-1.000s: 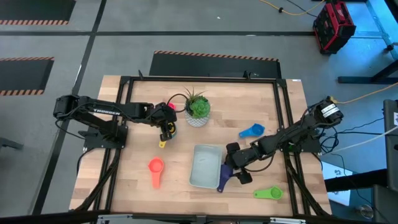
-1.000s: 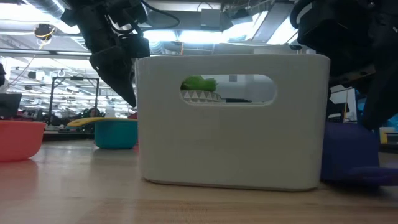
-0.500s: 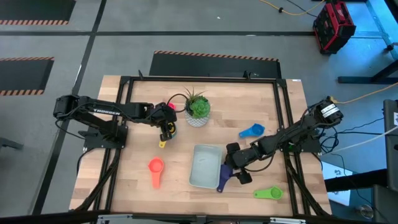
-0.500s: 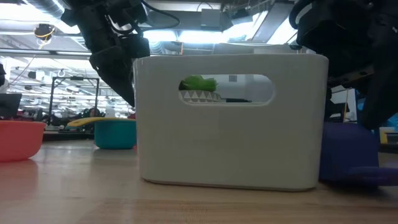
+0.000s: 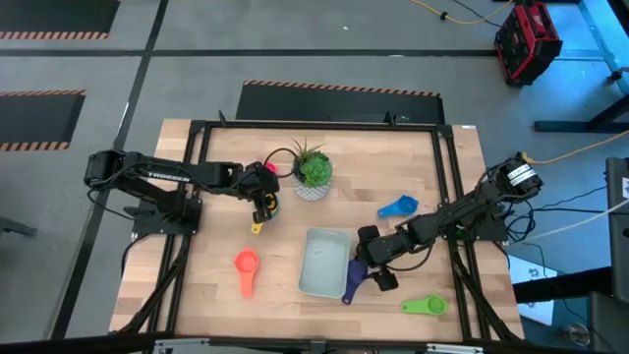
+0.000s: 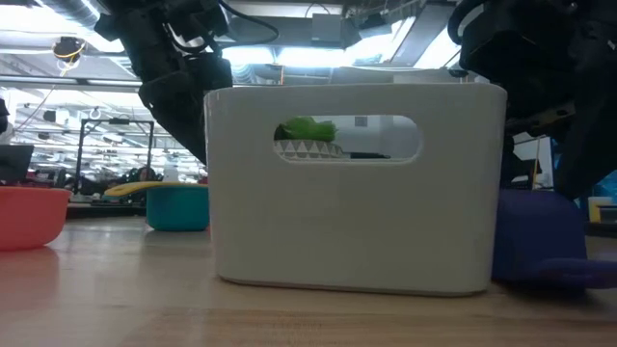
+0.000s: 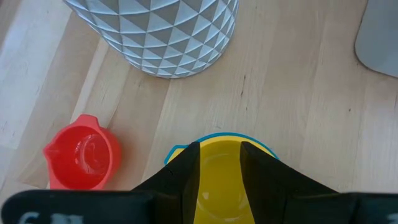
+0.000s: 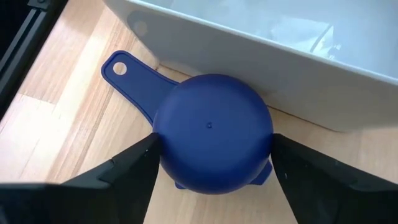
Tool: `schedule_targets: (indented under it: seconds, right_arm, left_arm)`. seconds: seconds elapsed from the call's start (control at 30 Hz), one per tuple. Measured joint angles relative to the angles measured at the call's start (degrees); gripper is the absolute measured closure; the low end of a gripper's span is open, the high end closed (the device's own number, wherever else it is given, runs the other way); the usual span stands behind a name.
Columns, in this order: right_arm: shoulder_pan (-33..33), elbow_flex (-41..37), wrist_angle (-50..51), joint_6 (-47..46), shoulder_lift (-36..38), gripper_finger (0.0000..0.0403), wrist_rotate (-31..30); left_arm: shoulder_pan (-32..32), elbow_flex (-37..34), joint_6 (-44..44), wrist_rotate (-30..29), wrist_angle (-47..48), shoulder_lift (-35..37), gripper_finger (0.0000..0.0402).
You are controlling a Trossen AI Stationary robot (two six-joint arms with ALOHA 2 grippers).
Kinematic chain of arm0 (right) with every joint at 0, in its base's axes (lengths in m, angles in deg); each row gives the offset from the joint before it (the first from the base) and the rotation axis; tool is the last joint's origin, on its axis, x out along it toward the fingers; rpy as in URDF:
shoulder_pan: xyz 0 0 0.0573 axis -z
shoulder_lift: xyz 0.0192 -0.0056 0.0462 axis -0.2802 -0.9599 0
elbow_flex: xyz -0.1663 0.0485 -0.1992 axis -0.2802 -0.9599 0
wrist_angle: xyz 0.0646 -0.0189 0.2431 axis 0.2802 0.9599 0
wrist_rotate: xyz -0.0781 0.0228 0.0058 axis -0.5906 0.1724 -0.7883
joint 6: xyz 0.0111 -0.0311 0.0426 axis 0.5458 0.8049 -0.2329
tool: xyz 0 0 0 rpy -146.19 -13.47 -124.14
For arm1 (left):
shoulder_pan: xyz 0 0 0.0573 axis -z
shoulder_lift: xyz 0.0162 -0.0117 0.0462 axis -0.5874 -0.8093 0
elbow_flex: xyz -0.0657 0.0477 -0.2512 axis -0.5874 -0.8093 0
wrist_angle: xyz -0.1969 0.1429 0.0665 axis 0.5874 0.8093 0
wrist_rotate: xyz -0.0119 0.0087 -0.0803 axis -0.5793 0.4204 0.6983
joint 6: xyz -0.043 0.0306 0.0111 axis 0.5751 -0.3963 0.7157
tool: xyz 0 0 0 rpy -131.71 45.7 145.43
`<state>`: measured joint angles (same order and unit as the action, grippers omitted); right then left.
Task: Nest measuring cups in basket
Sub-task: Stack the purple measuring cup on top of the yellow measuring cup
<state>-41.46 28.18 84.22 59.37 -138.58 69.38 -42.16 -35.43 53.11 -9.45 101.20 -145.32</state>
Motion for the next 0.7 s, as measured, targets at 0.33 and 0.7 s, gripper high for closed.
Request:
schedule_targets:
  seconds: [0.33, 0.7]
  right_arm:
    - [-0.02, -0.24, 2.02, 0.09, 2.38, 0.0108, -0.02]
    - [-0.02, -0.22, 6.93, 0.00, 7.38, 0.0108, -0.09]
  left_arm:
    - [-0.01, 0.00, 0.00, 0.00, 0.00, 0.00, 0.0294]
    - [0.00, 0.00, 0.00, 0.00, 0.00, 0.00, 0.0294]
